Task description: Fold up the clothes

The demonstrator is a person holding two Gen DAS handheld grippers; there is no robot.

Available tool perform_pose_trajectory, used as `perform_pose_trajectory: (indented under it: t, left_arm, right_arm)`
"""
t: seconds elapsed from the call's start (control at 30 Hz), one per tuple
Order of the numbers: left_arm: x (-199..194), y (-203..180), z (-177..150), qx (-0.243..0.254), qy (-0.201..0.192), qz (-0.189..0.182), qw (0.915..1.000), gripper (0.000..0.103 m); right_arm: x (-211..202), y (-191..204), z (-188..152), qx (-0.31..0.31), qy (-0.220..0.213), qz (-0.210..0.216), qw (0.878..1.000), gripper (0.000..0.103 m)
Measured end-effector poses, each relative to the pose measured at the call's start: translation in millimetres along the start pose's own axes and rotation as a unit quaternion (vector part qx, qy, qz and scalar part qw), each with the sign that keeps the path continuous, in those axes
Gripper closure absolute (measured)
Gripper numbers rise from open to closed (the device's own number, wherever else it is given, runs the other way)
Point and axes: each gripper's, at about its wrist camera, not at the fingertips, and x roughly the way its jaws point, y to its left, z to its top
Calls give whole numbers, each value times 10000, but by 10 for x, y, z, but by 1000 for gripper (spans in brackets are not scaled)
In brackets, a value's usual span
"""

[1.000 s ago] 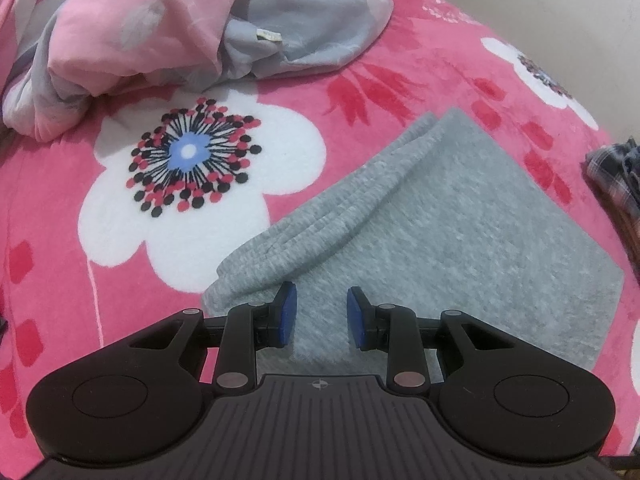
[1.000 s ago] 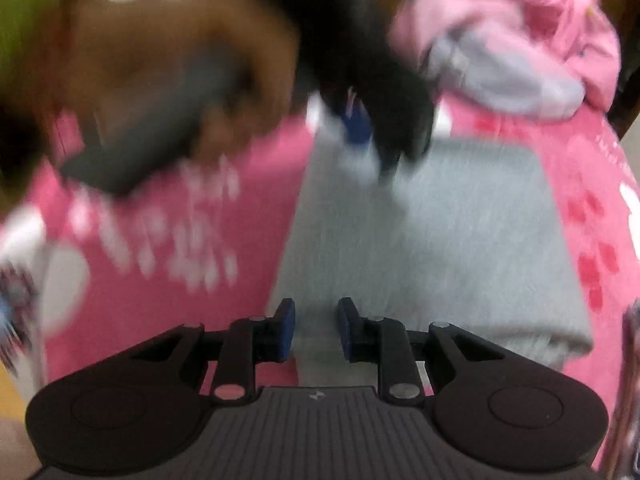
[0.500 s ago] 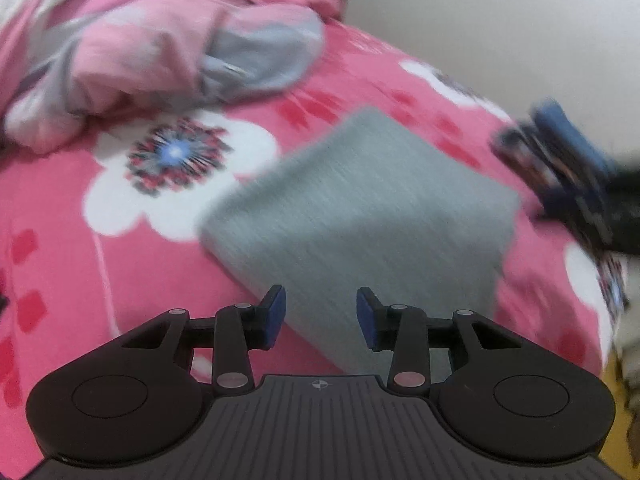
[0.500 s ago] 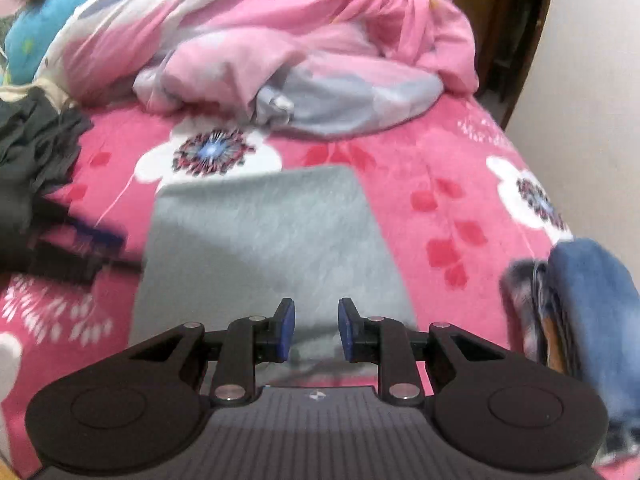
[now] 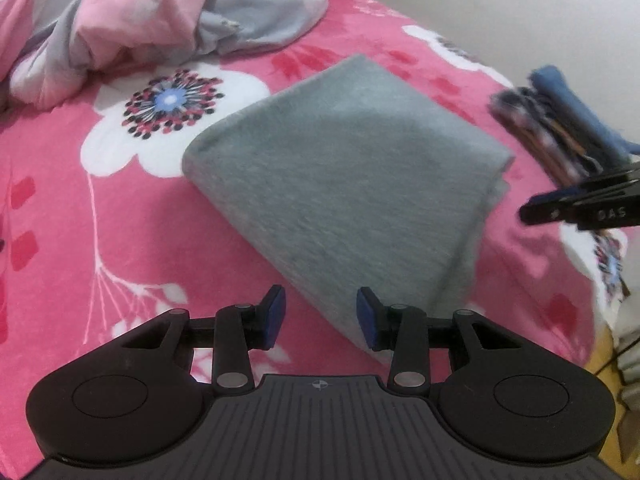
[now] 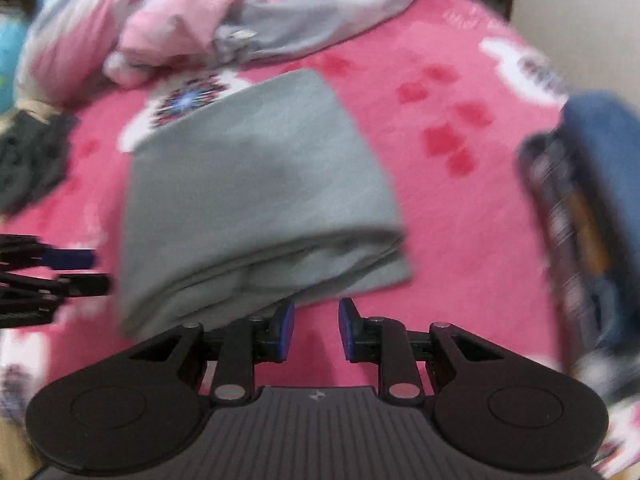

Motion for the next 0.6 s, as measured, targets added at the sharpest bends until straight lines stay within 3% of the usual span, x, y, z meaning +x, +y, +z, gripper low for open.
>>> perform_pose_trajectory:
  t: [0.13,0.3,0.6]
  left_arm:
    - [-39,-95,-75,159,178,-125,9996,65]
    - [7,-289,-200,995,212,-95,9948,65]
    - [206,-508,-400,1658,148,126,9860,67]
  right_arm:
    - [211,164,-112,482,351,724,9956,78]
    - [362,306,-202,987,441,1227,9865,78]
    - [538,421,-250,824,438,1532,9838,77]
